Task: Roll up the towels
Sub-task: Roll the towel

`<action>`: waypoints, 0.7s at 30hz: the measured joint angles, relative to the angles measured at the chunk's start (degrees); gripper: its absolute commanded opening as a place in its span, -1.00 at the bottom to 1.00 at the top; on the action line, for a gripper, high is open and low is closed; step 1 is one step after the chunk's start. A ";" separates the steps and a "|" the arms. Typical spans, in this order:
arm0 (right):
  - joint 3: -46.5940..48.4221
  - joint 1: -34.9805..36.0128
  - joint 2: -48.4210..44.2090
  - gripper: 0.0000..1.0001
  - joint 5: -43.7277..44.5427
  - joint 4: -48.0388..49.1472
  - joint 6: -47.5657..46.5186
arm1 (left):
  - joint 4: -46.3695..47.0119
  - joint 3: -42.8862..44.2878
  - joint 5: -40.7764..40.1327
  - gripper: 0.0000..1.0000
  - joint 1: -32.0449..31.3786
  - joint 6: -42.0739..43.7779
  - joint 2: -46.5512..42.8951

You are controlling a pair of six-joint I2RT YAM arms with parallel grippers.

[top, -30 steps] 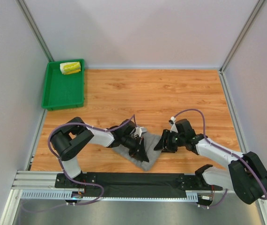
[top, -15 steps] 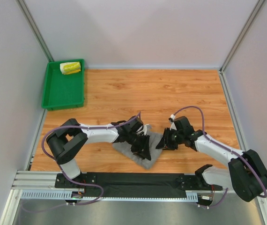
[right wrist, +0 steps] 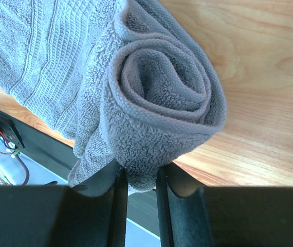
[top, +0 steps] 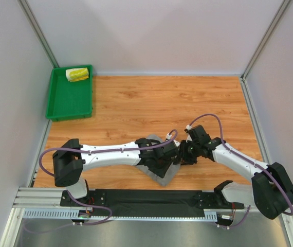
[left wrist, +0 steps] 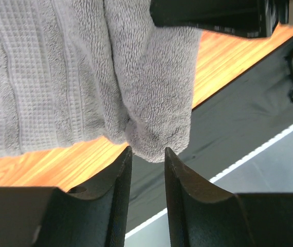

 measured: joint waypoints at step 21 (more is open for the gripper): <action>0.90 0.79 0.20 -0.92 0.94 -1.31 -0.11 | 3.32 0.00 -7.41 0.03 -8.68 -3.96 4.90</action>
